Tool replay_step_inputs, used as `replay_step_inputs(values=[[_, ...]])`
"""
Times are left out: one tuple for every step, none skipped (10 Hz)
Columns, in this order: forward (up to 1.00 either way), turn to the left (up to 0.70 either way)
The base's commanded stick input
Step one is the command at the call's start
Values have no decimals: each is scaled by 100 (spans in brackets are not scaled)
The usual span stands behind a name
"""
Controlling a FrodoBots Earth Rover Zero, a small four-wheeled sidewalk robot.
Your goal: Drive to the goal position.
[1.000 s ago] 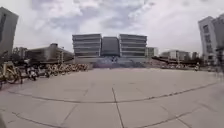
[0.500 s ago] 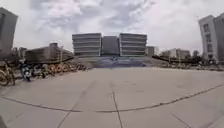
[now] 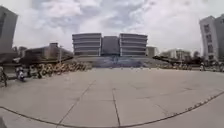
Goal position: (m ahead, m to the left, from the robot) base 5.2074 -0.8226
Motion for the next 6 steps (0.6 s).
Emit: replay_step_inputs(values=[[70, 0], [70, 0], [70, 0], [70, 0], [70, 0], [70, 0]])
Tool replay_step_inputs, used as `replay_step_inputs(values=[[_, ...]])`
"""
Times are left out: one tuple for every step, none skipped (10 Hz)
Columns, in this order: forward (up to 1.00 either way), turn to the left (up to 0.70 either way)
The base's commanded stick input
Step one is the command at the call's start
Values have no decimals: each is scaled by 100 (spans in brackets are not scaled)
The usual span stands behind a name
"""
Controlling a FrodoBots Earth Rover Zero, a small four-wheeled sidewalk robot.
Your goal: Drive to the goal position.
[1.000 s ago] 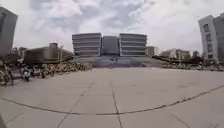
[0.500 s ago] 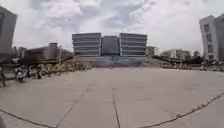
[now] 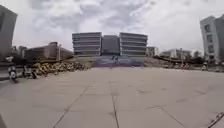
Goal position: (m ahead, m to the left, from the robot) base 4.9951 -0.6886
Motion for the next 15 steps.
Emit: replay_step_inputs(values=[[70, 0], [70, 0], [70, 0], [70, 0], [70, 0], [70, 0], [70, 0], [70, 0], [70, 3], [70, 10], [70, 18], [70, 17], [70, 0], [70, 0], [70, 0]])
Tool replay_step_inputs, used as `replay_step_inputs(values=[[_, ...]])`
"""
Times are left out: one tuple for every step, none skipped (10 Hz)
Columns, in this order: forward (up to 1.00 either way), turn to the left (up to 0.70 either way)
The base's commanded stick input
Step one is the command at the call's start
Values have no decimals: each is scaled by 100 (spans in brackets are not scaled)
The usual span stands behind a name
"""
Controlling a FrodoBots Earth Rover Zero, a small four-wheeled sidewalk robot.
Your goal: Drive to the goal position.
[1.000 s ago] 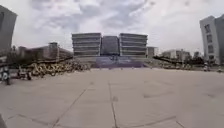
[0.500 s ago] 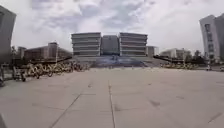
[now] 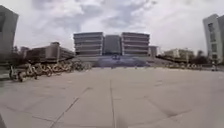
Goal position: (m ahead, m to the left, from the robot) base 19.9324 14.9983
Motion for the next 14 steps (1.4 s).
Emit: replay_step_inputs(values=[[70, 0], [70, 0], [70, 0], [70, 0], [70, 0], [70, 0], [70, 0], [70, 0], [70, 0], [70, 0], [70, 0], [70, 0], [70, 0], [70, 0]])
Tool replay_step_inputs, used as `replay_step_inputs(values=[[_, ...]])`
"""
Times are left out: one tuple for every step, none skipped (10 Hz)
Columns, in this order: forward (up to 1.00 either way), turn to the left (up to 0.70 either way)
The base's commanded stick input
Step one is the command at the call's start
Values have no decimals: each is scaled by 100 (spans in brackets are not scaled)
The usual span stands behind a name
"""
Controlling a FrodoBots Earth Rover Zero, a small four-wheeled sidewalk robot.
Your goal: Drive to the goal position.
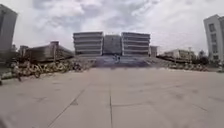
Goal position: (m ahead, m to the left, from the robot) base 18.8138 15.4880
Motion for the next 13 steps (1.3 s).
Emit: replay_step_inputs(values=[[70, 0], [70, 0], [70, 0], [70, 0], [70, 1], [70, 3], [70, 3], [70, 3], [70, 3], [70, 2], [70, 1], [70, 0], [70, 0]])
